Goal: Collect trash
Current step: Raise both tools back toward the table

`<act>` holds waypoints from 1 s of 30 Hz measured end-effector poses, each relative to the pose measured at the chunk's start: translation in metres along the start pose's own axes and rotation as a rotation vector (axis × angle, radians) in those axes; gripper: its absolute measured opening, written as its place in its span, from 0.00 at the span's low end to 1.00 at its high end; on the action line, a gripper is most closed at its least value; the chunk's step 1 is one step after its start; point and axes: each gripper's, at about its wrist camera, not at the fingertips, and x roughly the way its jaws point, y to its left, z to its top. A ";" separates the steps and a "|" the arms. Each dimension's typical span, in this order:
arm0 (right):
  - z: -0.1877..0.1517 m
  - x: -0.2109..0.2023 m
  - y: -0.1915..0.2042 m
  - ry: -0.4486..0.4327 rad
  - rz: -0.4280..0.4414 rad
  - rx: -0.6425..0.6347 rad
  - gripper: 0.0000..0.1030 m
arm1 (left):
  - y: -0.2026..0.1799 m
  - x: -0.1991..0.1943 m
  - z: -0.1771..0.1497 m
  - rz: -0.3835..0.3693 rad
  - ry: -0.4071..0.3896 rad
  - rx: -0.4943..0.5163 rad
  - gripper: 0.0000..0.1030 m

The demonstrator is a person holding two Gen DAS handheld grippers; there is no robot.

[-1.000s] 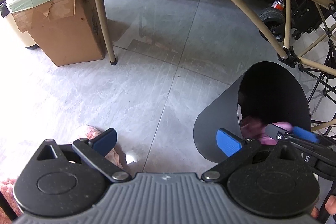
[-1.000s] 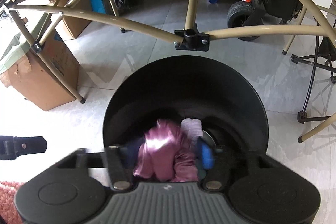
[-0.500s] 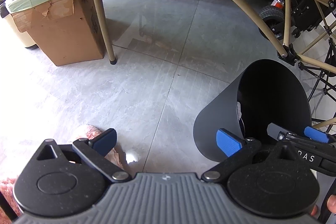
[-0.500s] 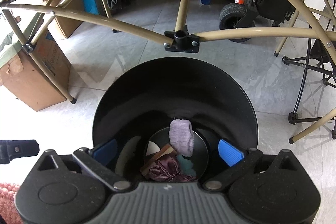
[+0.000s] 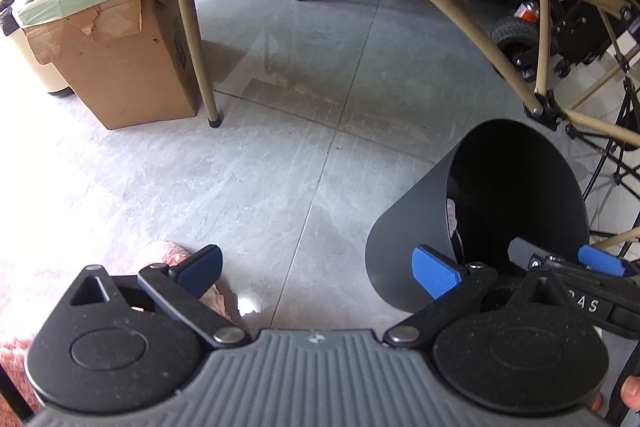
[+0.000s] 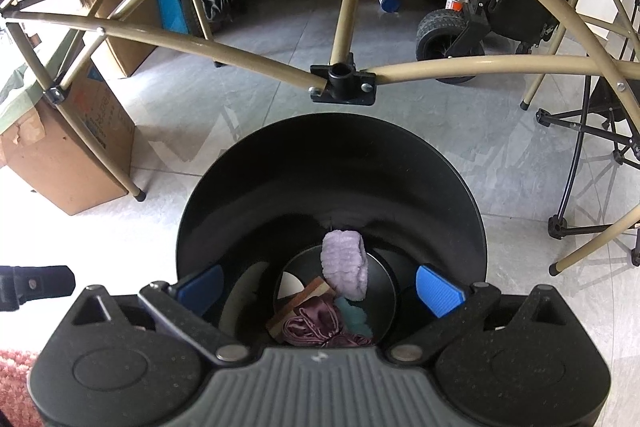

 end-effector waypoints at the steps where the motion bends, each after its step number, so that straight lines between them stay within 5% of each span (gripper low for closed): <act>1: 0.000 -0.001 0.000 -0.003 0.000 0.000 1.00 | 0.000 -0.002 0.000 -0.002 -0.009 -0.003 1.00; 18: 0.000 -0.045 -0.014 -0.106 0.029 0.033 1.00 | -0.017 -0.048 -0.005 -0.033 -0.197 0.014 1.00; 30: 0.001 -0.114 -0.033 -0.258 0.068 0.061 1.00 | -0.046 -0.110 -0.010 -0.097 -0.392 0.065 1.00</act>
